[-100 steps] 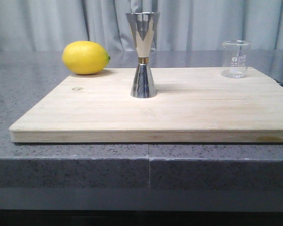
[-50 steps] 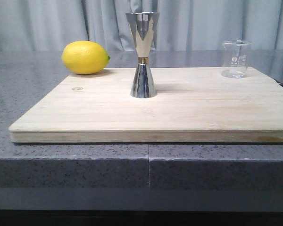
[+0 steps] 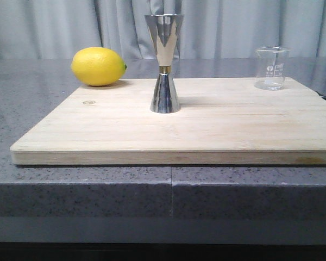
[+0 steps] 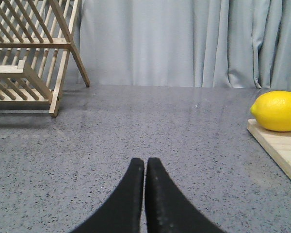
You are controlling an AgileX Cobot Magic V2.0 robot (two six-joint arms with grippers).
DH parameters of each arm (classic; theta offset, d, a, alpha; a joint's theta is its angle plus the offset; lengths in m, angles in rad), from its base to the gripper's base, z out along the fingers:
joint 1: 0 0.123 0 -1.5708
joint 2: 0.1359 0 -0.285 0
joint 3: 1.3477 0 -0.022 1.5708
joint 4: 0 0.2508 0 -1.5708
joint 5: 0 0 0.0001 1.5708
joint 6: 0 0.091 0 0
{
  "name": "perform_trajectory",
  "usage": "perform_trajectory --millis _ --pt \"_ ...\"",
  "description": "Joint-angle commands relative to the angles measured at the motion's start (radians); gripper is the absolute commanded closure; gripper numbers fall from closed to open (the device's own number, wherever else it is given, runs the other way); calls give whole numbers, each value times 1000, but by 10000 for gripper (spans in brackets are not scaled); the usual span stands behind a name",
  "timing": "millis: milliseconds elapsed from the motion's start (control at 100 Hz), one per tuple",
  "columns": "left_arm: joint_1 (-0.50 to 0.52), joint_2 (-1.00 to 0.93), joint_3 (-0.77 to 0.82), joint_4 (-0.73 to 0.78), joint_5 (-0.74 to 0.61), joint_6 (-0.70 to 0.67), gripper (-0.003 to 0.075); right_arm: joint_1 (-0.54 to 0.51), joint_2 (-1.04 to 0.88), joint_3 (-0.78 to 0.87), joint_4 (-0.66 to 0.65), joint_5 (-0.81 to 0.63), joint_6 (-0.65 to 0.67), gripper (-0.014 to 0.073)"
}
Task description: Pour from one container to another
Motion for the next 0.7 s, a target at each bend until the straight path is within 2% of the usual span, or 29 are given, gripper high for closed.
perform_trajectory --millis 0,370,420,590,690 --pt "-8 -23 21 -12 -71 1 741 -6 -1 -26 4 -73 -5 662" --pt "-8 -23 21 -12 -71 1 741 32 19 13 -12 -87 0 662" --pt "-8 -23 21 -12 -71 1 741 33 13 43 -58 -97 51 662" --pt "-8 -23 21 -12 -71 1 741 33 -43 180 -382 -244 432 662" --pt "-8 -23 21 -12 -71 1 741 33 -96 266 -423 -300 469 662"
